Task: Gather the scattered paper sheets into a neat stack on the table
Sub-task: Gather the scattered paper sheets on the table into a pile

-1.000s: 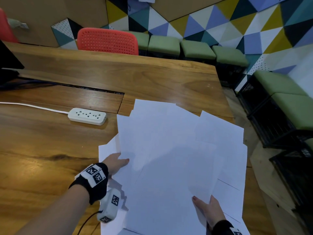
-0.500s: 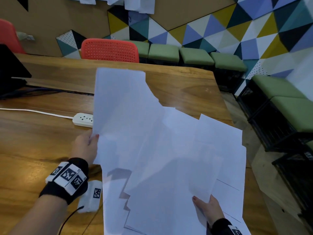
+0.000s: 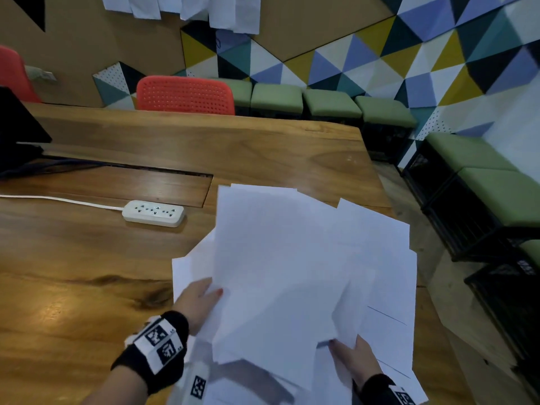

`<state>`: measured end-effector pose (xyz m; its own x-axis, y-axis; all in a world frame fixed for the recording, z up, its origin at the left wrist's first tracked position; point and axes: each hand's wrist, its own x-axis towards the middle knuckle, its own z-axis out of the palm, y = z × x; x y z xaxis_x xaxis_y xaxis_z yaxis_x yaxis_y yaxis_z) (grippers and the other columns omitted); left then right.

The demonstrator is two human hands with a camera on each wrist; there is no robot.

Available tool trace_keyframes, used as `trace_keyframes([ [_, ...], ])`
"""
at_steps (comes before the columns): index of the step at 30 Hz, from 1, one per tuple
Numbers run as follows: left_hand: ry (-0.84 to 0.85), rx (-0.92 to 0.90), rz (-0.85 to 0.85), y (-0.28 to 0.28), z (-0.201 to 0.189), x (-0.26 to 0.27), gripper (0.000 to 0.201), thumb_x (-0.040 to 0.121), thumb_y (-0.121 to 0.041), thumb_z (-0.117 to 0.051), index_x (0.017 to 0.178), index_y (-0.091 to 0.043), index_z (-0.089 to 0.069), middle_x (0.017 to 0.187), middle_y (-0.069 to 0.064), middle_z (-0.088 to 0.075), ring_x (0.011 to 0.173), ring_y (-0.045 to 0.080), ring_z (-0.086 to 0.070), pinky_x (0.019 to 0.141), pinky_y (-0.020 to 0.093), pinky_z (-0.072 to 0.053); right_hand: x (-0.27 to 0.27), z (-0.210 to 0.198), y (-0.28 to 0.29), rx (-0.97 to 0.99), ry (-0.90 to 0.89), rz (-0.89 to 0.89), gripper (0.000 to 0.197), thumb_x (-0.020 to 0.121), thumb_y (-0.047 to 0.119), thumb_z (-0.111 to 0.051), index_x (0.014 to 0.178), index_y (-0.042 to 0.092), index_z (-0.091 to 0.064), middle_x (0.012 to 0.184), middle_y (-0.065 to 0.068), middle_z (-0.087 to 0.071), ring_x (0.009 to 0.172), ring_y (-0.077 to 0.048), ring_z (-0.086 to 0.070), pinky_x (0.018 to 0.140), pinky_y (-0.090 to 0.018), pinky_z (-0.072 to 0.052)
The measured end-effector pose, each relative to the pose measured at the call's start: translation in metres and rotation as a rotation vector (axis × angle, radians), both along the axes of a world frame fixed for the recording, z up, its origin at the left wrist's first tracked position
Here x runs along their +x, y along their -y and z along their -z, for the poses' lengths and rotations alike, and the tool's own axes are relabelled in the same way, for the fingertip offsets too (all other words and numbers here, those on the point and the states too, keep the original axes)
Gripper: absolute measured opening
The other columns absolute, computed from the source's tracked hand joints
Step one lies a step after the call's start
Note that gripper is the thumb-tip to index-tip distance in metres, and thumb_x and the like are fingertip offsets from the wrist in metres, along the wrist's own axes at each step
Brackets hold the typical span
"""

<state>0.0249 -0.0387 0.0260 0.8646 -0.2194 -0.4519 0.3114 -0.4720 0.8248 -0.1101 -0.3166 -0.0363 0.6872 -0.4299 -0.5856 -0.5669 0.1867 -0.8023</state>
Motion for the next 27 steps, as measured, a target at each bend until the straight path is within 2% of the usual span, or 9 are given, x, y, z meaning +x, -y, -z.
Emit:
trace_keyframes([
  [2, 0.004, 0.194, 0.114, 0.003, 0.015, -0.009, 0.029, 0.094, -0.021, -0.048, 0.119, -0.012, -0.059, 0.125, 0.01, -0.062, 0.107, 0.024, -0.058, 0.093, 0.029, -0.042, 0.002, 0.002, 0.001, 0.056, -0.068, 0.057, 0.06, 0.08, 0.04, -0.066, 0.125, 0.003, -0.052, 0.132, -0.004, -0.049, 0.126, -0.031, -0.047, 0.104, -0.04, -0.036],
  [5, -0.046, 0.348, 0.199, 0.005, 0.026, -0.018, 0.046, 0.094, -0.026, -0.047, 0.138, -0.012, -0.043, 0.142, 0.007, -0.047, 0.128, 0.024, -0.046, 0.105, 0.028, -0.035, 0.006, 0.009, 0.004, 0.14, -0.12, 0.069, 0.102, 0.056, 0.077, -0.062, 0.129, 0.008, -0.049, 0.131, -0.008, -0.054, 0.123, -0.027, -0.049, 0.104, -0.039, -0.038],
  [7, -0.063, 0.361, 0.231, 0.008, 0.027, -0.02, 0.048, 0.094, -0.027, -0.047, 0.139, -0.013, -0.04, 0.145, 0.006, -0.044, 0.13, 0.024, -0.044, 0.107, 0.028, -0.034, 0.006, 0.013, 0.002, 0.099, -0.087, 0.063, 0.102, 0.044, 0.063, -0.081, 0.119, 0.0, -0.054, 0.115, -0.012, -0.064, 0.105, -0.026, -0.061, 0.086, -0.035, -0.048],
  [10, -0.071, 0.409, 0.27, 0.011, 0.026, -0.022, 0.05, 0.093, -0.029, -0.048, 0.139, -0.013, -0.038, 0.143, 0.006, -0.044, 0.132, 0.023, -0.042, 0.107, 0.028, -0.032, 0.003, 0.019, 0.001, -0.005, -0.064, -0.009, 0.116, 0.013, 0.053, -0.09, 0.11, -0.002, -0.057, 0.102, -0.015, -0.069, 0.095, -0.029, -0.066, 0.081, -0.037, -0.051],
  [14, 0.036, 0.39, 0.029, 0.0, 0.025, -0.011, 0.018, 0.086, -0.022, -0.057, 0.104, -0.023, -0.057, 0.096, 0.003, -0.062, 0.099, 0.026, -0.058, 0.075, 0.025, -0.049, 0.004, 0.015, 0.002, -0.025, -0.086, -0.035, 0.075, 0.05, 0.031, -0.086, 0.108, -0.006, -0.056, 0.098, -0.015, -0.067, 0.089, -0.027, -0.064, 0.072, -0.033, -0.05],
  [18, 0.029, 0.544, -0.286, -0.023, 0.025, 0.008, 0.069, 0.079, -0.027, -0.065, 0.137, -0.013, -0.031, 0.133, 0.021, -0.044, 0.119, 0.041, -0.046, 0.098, 0.046, -0.041, 0.0, 0.017, 0.002, -0.013, -0.105, -0.024, 0.096, 0.042, 0.036, -0.091, 0.118, -0.005, -0.049, 0.111, -0.019, -0.064, 0.101, -0.033, -0.063, 0.092, -0.044, -0.049],
  [21, -0.043, 0.521, -0.34, -0.024, 0.023, 0.013, 0.075, 0.08, -0.025, -0.066, 0.139, -0.006, -0.025, 0.138, 0.025, -0.034, 0.118, 0.044, -0.044, 0.096, 0.047, -0.04, -0.003, 0.013, 0.001, 0.047, -0.106, -0.011, 0.11, 0.028, 0.04, -0.093, 0.119, -0.003, -0.049, 0.113, -0.018, -0.064, 0.103, -0.034, -0.062, 0.077, -0.039, -0.054],
  [24, -0.056, 0.469, -0.297, -0.021, 0.024, 0.017, 0.066, 0.079, -0.024, -0.065, 0.133, -0.006, -0.031, 0.133, 0.023, -0.039, 0.111, 0.04, -0.049, 0.089, 0.042, -0.042, -0.004, 0.012, 0.005, 0.044, -0.081, -0.051, 0.076, 0.064, 0.021, -0.083, 0.123, -0.008, -0.045, 0.119, -0.02, -0.059, 0.107, -0.034, -0.058, 0.062, -0.028, -0.046],
  [27, -0.048, 0.382, -0.312, -0.022, 0.027, 0.022, 0.06, 0.078, -0.022, -0.067, 0.129, -0.008, -0.038, 0.124, 0.019, -0.053, 0.108, 0.036, -0.053, 0.092, 0.042, -0.046, -0.005, 0.009, 0.009, 0.027, -0.068, -0.034, 0.06, 0.072, 0.016, -0.078, 0.116, -0.007, -0.045, 0.114, -0.016, -0.059, 0.101, -0.029, -0.056, 0.077, -0.033, -0.044],
])
